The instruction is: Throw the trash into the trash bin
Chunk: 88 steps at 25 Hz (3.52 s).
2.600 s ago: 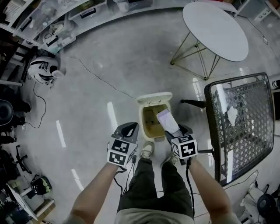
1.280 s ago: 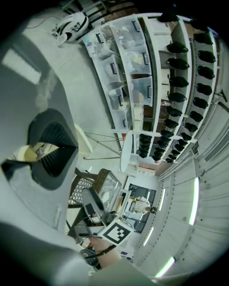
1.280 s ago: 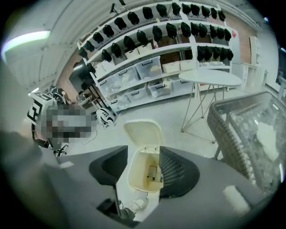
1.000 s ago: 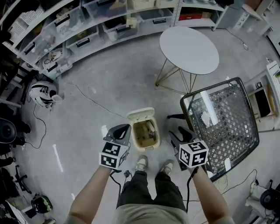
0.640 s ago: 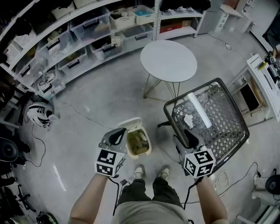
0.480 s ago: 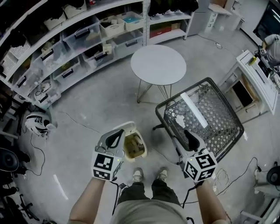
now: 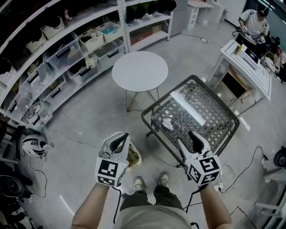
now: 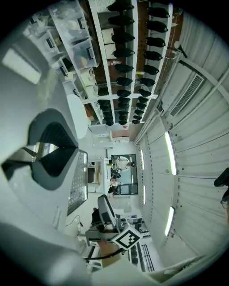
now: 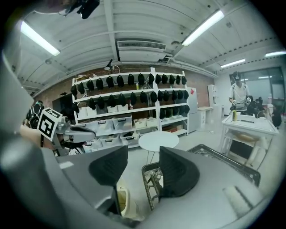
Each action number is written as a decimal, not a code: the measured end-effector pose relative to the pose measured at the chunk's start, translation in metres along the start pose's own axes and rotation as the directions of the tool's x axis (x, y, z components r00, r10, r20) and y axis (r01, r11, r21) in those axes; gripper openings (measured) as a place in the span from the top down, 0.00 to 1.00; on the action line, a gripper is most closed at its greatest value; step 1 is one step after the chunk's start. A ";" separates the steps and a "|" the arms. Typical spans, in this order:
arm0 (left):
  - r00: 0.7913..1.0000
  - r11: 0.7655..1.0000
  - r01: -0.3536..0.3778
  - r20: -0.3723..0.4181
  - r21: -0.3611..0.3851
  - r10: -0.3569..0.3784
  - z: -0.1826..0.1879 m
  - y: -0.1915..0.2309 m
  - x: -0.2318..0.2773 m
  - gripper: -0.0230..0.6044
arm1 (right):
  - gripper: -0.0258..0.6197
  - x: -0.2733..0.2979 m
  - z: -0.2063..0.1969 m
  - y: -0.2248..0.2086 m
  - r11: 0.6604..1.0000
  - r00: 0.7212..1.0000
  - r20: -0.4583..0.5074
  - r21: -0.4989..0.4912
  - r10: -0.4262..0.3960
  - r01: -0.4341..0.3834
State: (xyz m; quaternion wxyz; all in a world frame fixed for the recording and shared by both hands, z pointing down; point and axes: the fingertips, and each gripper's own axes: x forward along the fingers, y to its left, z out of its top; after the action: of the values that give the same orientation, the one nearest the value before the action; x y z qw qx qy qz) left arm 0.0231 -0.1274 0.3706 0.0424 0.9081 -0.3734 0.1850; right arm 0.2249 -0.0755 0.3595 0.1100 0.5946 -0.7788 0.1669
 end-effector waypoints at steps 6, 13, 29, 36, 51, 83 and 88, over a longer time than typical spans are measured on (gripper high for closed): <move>0.999 0.998 0.042 -0.012 -0.049 -0.042 0.001 -0.016 0.045 0.96 | 0.61 0.030 -0.018 -0.043 1.000 0.998 -0.062 0.006 -0.009 0.010; 0.996 0.996 0.070 -0.059 -0.051 -0.073 -0.014 -0.019 0.095 0.96 | 0.61 0.086 -0.048 -0.071 1.000 0.990 -0.144 -0.010 0.001 -0.003; 0.972 0.983 0.065 -0.212 -0.174 -0.102 -0.122 -0.008 0.175 0.96 | 0.61 0.202 -0.178 -0.095 0.997 0.924 -0.380 -0.033 0.048 -0.066; 0.956 0.977 0.057 -0.270 -0.208 -0.113 -0.164 -0.008 0.189 0.96 | 0.61 0.227 -0.231 -0.109 0.998 0.887 -0.460 -0.034 0.039 -0.062; 0.940 0.967 0.049 -0.317 -0.249 -0.129 -0.203 -0.021 0.181 0.96 | 0.91 0.234 -0.277 -0.113 0.999 0.843 -0.536 0.005 0.035 -0.038; 0.973 0.971 -0.202 -0.138 -0.130 0.184 -0.068 0.099 -0.016 0.96 | 0.93 0.176 -0.029 0.080 0.919 0.916 -0.241 -0.153 0.321 -0.363; 0.956 0.952 -0.259 -0.183 -0.160 0.229 -0.097 0.117 -0.042 0.96 | 0.93 0.193 -0.054 0.131 0.877 0.866 -0.308 -0.155 0.395 -0.455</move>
State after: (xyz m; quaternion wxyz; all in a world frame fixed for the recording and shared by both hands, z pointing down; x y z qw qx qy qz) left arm -0.1154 -0.1629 0.4381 0.1327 0.8289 -0.4936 0.2273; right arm 0.0453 -0.1949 0.4634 0.2401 0.3631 -0.8826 0.1774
